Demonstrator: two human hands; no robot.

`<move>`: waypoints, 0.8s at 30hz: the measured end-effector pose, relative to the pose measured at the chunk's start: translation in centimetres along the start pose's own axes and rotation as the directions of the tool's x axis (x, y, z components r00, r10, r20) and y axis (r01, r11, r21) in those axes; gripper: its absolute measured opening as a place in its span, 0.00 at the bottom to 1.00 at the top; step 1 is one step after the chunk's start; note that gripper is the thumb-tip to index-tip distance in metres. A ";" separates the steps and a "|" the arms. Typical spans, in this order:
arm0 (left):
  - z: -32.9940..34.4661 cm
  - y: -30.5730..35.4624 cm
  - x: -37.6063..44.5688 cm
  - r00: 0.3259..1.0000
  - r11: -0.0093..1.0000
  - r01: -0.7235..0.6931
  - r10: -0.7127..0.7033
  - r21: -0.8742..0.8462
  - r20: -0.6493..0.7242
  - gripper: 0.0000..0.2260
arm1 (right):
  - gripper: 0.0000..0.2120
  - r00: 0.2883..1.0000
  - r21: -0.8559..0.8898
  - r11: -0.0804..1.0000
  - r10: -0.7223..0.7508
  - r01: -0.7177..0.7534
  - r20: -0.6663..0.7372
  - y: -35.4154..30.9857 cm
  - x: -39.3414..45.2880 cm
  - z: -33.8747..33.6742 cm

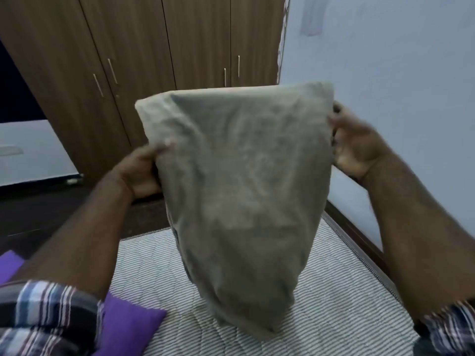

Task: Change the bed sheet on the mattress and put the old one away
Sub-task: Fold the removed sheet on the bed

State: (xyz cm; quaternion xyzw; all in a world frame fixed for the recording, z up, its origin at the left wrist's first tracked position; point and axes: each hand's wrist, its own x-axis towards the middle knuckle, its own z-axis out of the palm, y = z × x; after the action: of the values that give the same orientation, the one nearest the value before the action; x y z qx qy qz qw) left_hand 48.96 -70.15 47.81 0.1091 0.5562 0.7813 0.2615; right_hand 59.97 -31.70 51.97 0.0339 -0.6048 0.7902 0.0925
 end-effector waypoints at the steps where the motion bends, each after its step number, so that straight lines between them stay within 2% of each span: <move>1: -0.4 -1.4 -0.1 0.999 0.992 0.048 -0.048 0.113 -0.006 0.28 | 0.20 0.999 -0.112 0.992 0.049 -0.051 -0.018 1.3 -0.4 -0.2; 2: -0.8 -2.8 -0.2 0.996 0.977 0.075 -0.065 0.199 -0.058 0.31 | 0.21 0.993 -0.210 0.971 0.104 -0.115 -0.061 3.0 -0.5 -0.6; 3: -1.0 -3.7 -0.1 0.990 0.971 0.071 -0.042 0.228 -0.131 0.31 | 0.24 0.984 -0.256 0.953 0.134 -0.161 -0.118 4.3 -0.6 -0.6; 4: -1.0 -3.8 0.2 0.980 0.969 0.045 0.004 0.242 -0.198 0.25 | 0.28 0.972 -0.259 0.949 0.133 -0.181 -0.193 5.0 -0.5 -0.6; 6: -1.0 -1.7 1.3 0.956 0.981 -0.024 0.080 0.194 -0.284 0.14 | 0.36 0.946 -0.176 0.978 0.053 -0.114 -0.321 3.5 0.7 -0.4; 8: -0.7 1.9 2.0 0.959 0.989 -0.122 0.141 0.088 -0.248 0.14 | 0.37 0.919 -0.086 0.996 -0.068 0.037 -0.390 -0.3 2.2 0.3; 10: 0.1 3.7 1.5 0.966 0.980 -0.182 0.193 0.075 -0.172 0.24 | 0.38 0.933 -0.006 0.987 -0.154 0.161 -0.327 -2.6 2.7 1.5; 11: 0.1 3.3 0.9 0.971 0.977 -0.148 0.172 0.150 -0.163 0.29 | 0.36 0.952 -0.038 0.988 -0.153 0.148 -0.264 -2.1 2.3 1.6; 13: -0.1 1.1 0.0 0.984 0.959 -0.023 0.071 0.281 -0.162 0.31 | 0.30 0.986 -0.237 0.971 -0.027 -0.014 -0.167 1.0 0.4 1.1; 14: 0.1 0.4 -0.4 0.982 0.954 -0.011 0.067 0.300 -0.175 0.30 | 0.29 0.984 -0.297 0.951 0.033 -0.086 -0.178 2.5 -0.4 0.9; 16: 0.3 0.5 -0.1 0.964 0.959 -0.048 0.118 0.279 -0.240 0.33 | 0.36 0.958 -0.232 0.962 0.077 -0.144 -0.277 3.3 -0.9 1.4; 18: 0.7 2.7 0.9 0.937 0.962 -0.162 0.220 0.219 -0.272 0.44 | 0.42 0.937 -0.099 0.995 -0.022 -0.013 -0.349 1.4 0.7 1.4; 20: 0.9 4.8 2.1 0.925 0.959 -0.271 0.283 0.083 -0.252 0.53 | 0.44 0.953 0.038 0.989 -0.129 0.145 -0.275 -1.6 2.1 1.9; 21: 0.8 5.2 2.1 0.921 0.961 -0.268 0.276 0.067 -0.274 0.50 | 0.44 0.963 0.042 0.985 -0.152 0.165 -0.224 -2.0 2.2 2.3; 22: 0.8 5.2 1.7 0.930 0.969 -0.218 0.243 0.119 -0.275 0.40 | 0.42 0.976 -0.002 0.989 -0.148 0.149 -0.159 -1.4 1.8 2.7; 23: 1.0 4.7 0.9 0.954 0.969 -0.123 0.175 0.215 -0.243 0.29 | 0.36 0.987 -0.139 0.987 -0.103 0.086 -0.121 -0.2 1.0 2.9; 24: 0.4 4.0 1.0 0.964 0.951 -0.042 0.119 0.305 -0.236 0.24 | 0.32 0.994 -0.261 0.965 -0.047 0.019 -0.102 1.2 0.3 2.9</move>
State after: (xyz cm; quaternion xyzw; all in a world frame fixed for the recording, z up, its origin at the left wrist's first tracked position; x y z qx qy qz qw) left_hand 47.15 -70.33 51.54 0.0701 0.6909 0.7063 0.1372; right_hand 59.33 -34.75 51.62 -0.0109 -0.6965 0.7033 0.1418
